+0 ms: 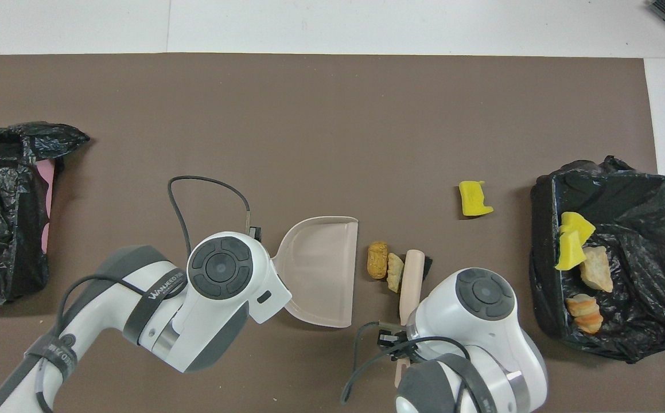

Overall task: Sweep and dump trash in bin
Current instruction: 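Lower the dustpan with the left gripper beside the bread and cake, then sweep the bread and cake into the dustpan with the right gripper's brush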

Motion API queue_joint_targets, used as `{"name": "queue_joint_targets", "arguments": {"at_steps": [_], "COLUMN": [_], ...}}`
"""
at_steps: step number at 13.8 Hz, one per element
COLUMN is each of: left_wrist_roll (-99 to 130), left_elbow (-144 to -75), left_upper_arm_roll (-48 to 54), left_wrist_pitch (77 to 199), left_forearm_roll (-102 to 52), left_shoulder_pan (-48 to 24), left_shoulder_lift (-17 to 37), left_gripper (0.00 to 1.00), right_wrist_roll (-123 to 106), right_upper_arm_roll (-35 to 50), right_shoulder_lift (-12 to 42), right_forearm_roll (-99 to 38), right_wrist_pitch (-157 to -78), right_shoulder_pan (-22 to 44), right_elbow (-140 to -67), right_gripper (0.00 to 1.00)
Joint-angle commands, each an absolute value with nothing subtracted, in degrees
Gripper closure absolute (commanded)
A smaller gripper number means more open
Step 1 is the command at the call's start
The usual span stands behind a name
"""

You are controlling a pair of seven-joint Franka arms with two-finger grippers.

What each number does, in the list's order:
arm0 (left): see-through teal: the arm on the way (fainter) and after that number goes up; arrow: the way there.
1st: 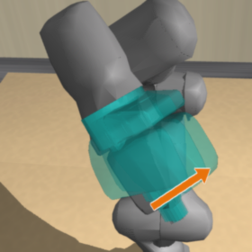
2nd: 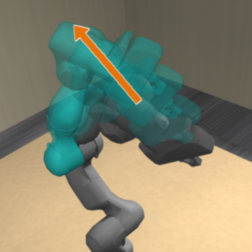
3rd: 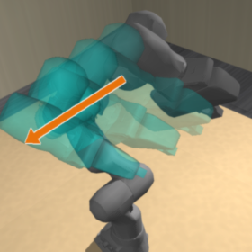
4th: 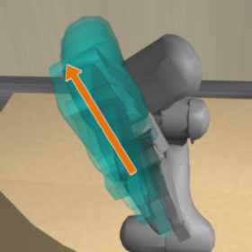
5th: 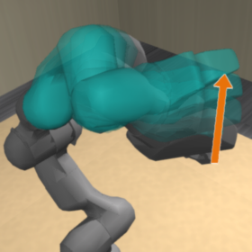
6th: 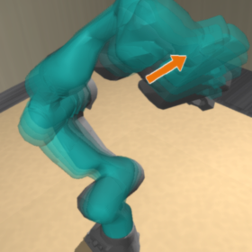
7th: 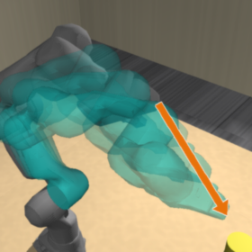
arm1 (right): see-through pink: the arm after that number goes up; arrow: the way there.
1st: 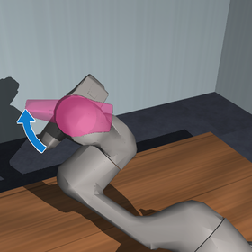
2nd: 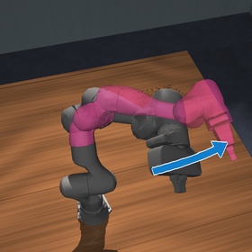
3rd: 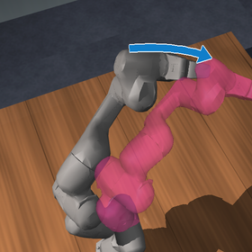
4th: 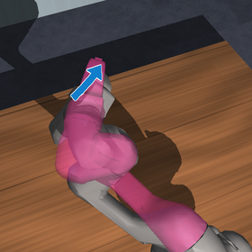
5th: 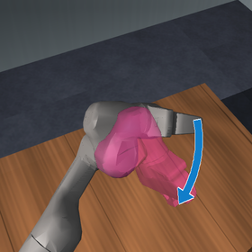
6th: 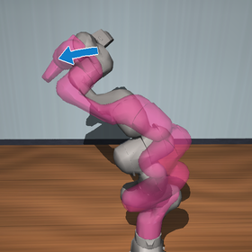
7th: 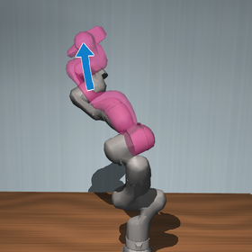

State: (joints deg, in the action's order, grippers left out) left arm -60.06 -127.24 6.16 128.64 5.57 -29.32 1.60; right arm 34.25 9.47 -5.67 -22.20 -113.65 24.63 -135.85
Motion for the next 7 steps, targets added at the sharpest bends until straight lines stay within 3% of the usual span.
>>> {"name": "queue_joint_targets", "arguments": {"at_steps": [1,4,7], "left_wrist_roll": [-56.2,-54.4,-54.1], "left_elbow": [-129.0,-129.0,-128.8], "left_upper_arm_roll": [5.4,5.4,5.4], "left_wrist_pitch": [131.5,134.2,134.7], "left_forearm_roll": [6.1,6.1,5.9], "left_shoulder_pan": [-30.8,-31.1,-30.3], "left_shoulder_lift": [0.8,2.5,2.9], "left_gripper": [1.00,1.00,1.00], "right_wrist_roll": [32.3,35.4,34.8], "right_upper_arm_roll": [9.9,9.9,9.7], "right_shoulder_lift": [-1.5,1.7,1.0], "right_forearm_roll": [-24.3,-24.3,-23.2], "right_wrist_pitch": [-113.8,-113.1,-110.3], "right_shoulder_pan": [27.2,30.1,30.1], "right_elbow": [-130.0,-122.9,-121.7], "right_gripper": [1.00,1.00,1.00]}}
